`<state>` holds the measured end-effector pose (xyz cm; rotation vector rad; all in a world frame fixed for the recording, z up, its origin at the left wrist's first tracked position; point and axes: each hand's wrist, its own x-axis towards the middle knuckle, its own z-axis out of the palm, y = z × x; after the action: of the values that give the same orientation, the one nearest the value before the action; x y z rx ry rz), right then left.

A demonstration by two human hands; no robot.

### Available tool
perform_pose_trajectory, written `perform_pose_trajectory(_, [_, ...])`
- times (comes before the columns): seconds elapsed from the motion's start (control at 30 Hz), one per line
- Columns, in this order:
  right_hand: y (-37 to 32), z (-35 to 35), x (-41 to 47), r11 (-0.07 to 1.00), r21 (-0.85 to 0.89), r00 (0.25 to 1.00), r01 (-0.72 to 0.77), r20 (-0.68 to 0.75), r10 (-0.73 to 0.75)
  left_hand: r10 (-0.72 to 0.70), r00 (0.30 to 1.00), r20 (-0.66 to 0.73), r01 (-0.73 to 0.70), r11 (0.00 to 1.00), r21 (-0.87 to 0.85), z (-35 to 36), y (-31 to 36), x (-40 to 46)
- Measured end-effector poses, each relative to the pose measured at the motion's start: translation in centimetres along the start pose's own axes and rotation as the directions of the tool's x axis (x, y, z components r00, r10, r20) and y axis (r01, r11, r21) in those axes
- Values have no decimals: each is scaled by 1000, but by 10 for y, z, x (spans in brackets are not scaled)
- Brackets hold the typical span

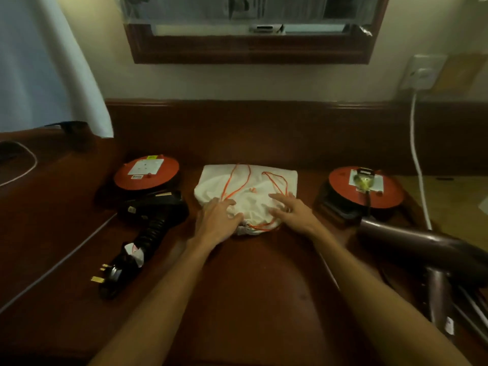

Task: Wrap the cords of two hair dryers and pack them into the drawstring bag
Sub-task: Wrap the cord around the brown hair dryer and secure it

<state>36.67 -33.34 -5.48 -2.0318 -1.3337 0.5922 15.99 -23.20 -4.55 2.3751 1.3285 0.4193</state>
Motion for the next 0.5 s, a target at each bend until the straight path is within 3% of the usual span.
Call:
perform_pose_trajectory(0.07, [0,-20,-9,983,167,972,74,-233,-34,16,999,-44,-13,997,82,-3,21,-1])
perform_pose_trajectory(0.13, [4,-49,-21,979,175,910,107,-414,-25,105,993,-58,-95,984,152,0,56,-2])
perform_pose_trajectory(0.2, [10,-83,-34,987,131,869,87,-495,-11,234,971,-44,-228,967,113,7,100,1])
perform_pose_trajectory(0.33, [39,-143,-50,999,44,842,-9,-538,31,450,892,34,-449,893,-28,33,185,21])
perform_pose_trajectory(0.5, [88,-181,-42,967,-74,884,-245,-426,192,499,857,131,-492,866,-82,74,251,55])
